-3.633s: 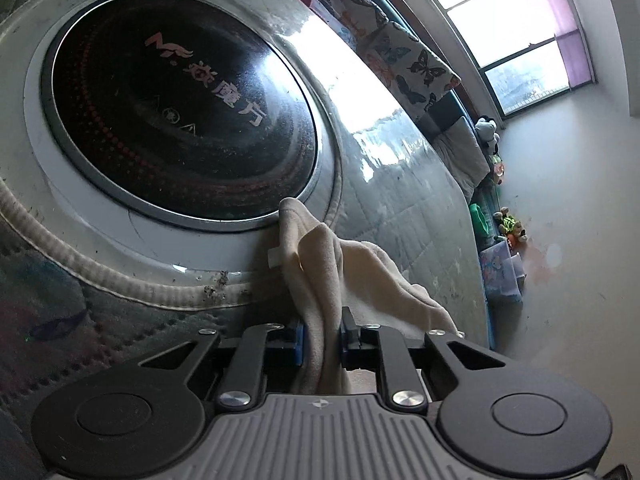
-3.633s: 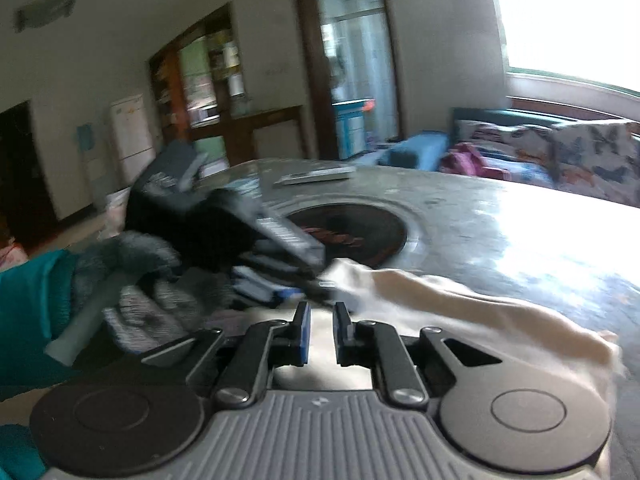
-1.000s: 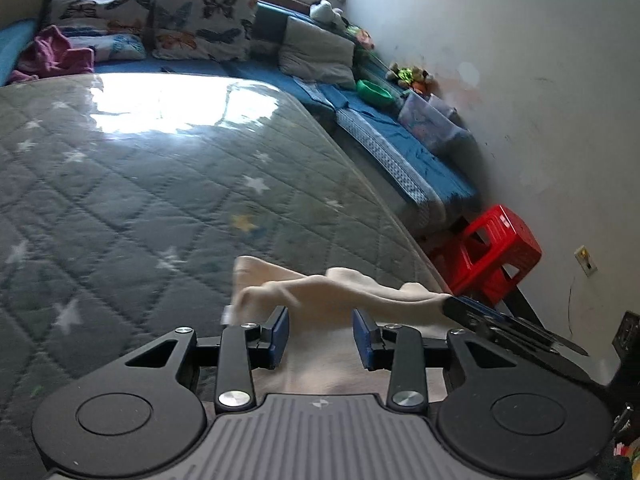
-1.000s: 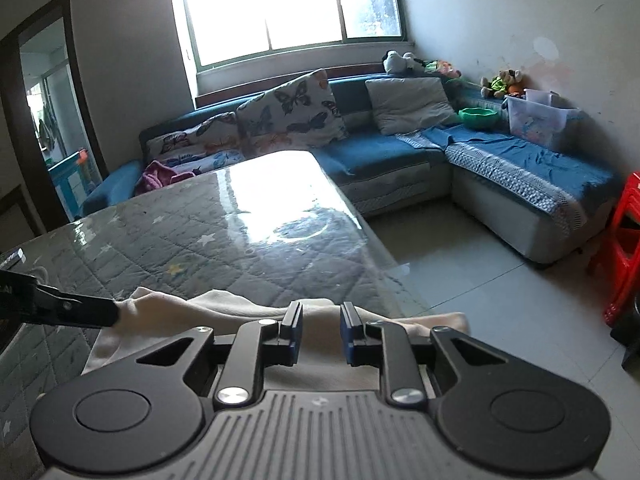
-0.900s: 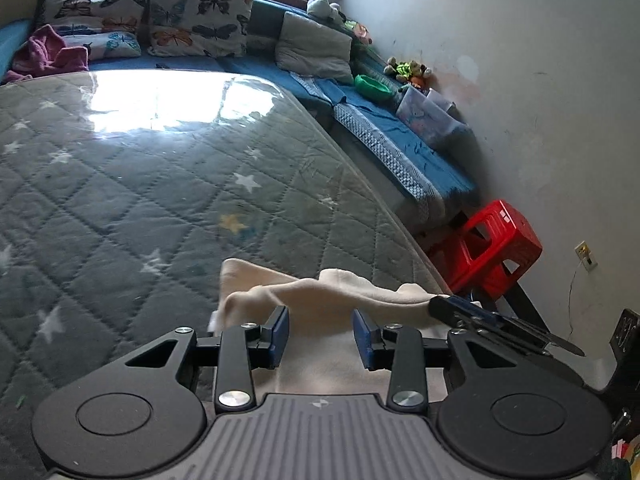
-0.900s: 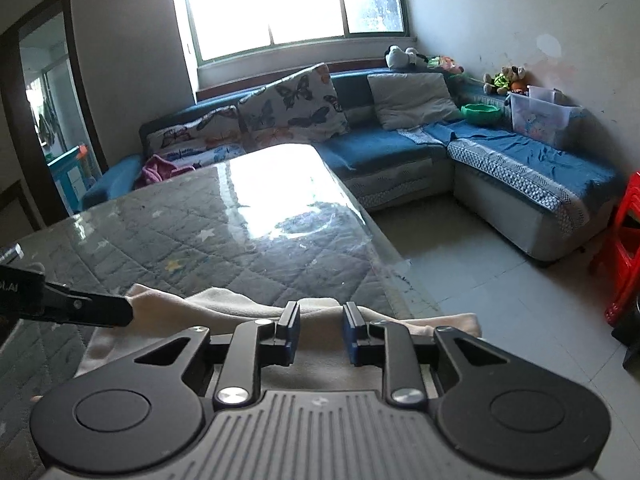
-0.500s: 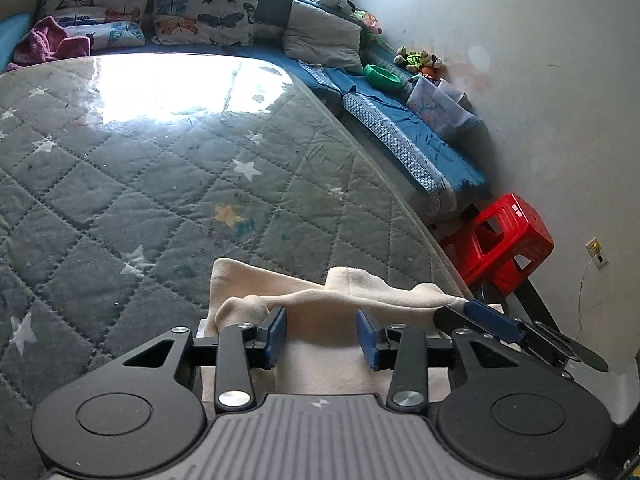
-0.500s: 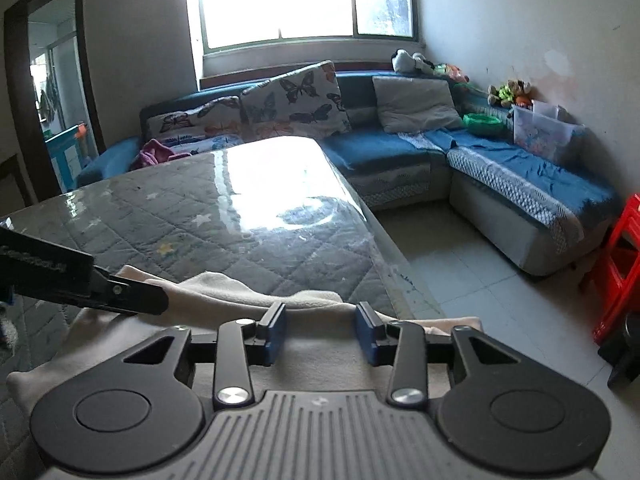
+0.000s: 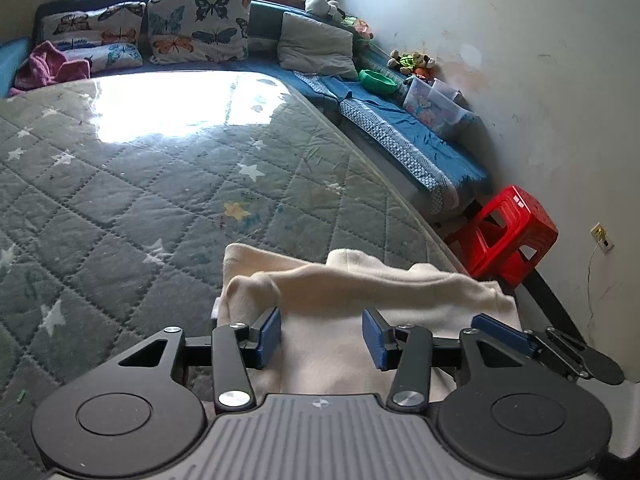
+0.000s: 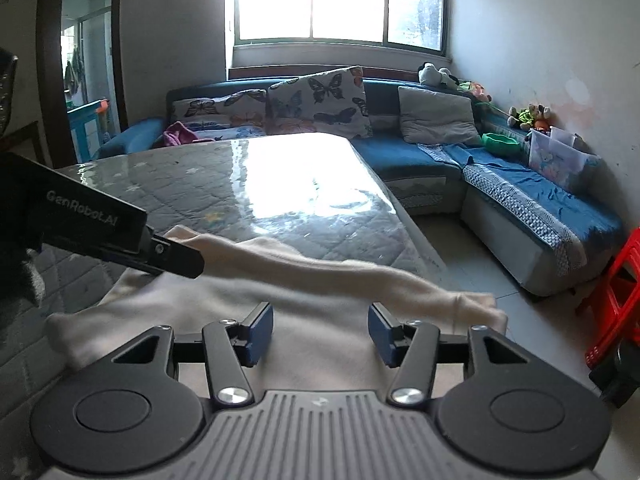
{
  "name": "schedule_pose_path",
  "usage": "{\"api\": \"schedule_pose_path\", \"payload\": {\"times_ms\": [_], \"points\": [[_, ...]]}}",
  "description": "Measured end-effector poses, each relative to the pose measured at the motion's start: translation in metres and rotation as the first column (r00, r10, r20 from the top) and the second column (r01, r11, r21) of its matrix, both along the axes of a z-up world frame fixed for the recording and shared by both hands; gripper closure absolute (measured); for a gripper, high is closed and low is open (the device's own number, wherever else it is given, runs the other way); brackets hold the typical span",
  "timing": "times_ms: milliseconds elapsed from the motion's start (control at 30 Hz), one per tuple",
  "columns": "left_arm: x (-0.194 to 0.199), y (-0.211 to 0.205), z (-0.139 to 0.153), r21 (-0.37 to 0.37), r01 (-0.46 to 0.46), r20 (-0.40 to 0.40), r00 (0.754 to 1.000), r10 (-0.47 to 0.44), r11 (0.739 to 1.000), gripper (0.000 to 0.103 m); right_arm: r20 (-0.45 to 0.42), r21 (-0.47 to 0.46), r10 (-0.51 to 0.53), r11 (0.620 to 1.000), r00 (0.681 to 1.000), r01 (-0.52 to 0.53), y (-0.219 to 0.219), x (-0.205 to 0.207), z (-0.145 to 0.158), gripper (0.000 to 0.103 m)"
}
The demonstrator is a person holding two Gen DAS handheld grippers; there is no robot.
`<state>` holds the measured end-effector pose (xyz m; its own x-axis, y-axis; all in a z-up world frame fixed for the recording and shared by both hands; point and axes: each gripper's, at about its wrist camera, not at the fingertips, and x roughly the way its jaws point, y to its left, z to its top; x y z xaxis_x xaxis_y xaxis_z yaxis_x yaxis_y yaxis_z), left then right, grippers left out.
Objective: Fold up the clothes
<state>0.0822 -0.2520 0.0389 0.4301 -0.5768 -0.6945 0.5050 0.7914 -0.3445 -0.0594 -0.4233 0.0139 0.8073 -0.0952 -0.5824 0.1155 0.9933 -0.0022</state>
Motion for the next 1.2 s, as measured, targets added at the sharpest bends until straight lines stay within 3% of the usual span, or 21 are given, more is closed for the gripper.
{"api": "schedule_pose_path", "payload": {"times_ms": [633, 933, 1200], "points": [[-0.069, 0.031, -0.014, 0.11, 0.037, 0.19, 0.98, -0.058, 0.993, 0.036, 0.017, -0.041, -0.036, 0.998, 0.999, 0.037, 0.019, -0.067, -0.002, 0.033], [-0.075, 0.044, -0.014, 0.102, -0.004, 0.194, 0.981, -0.016, 0.995, 0.034, 0.058, -0.031, -0.089, 0.995, 0.994, 0.091, 0.014, -0.08, 0.006, 0.033], [-0.08, 0.054, -0.018, 0.117, -0.027, 0.173, 0.985, 0.006, 0.993, 0.03, 0.025, -0.037, -0.111, 0.993, 0.994, 0.112, 0.015, -0.08, -0.001, 0.032]]}}
